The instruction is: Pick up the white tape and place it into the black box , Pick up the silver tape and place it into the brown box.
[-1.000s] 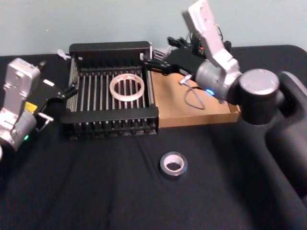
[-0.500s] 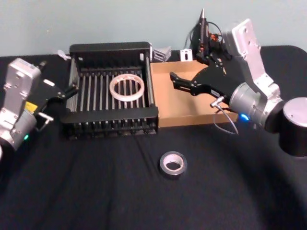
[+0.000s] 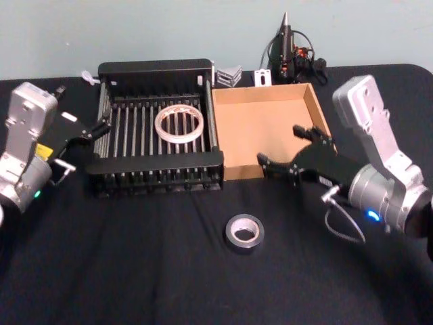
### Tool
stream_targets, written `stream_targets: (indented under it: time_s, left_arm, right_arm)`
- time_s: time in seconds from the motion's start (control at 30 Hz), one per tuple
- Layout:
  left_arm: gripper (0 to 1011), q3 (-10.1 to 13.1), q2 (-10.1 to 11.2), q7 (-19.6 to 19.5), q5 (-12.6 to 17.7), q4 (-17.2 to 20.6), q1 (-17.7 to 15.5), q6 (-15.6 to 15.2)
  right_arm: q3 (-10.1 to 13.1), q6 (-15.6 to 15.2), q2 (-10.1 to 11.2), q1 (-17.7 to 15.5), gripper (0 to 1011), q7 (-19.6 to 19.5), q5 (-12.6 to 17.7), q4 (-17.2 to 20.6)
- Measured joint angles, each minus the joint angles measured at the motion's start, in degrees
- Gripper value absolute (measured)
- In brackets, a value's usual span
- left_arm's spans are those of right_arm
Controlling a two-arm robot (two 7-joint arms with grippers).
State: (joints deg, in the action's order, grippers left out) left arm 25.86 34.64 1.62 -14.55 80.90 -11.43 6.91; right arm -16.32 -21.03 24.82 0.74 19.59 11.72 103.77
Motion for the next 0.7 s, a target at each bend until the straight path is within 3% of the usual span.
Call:
stream_targets:
  time_s: [0.37, 0.7]
  left_arm:
    - [1001, 0.0, 0.0, 0.0, 0.0, 0.0, 0.0, 0.0]
    - [1001, 0.0, 0.0, 0.0, 0.0, 0.0, 0.0, 0.0]
  right_arm:
    - [-1.95, -3.53, 3.19, -4.96, 1000, 1.37, 0.88, 2.82]
    - [-4.17, -5.03, 4.31, -5.38, 1000, 2.23, 0.71, 2.85]
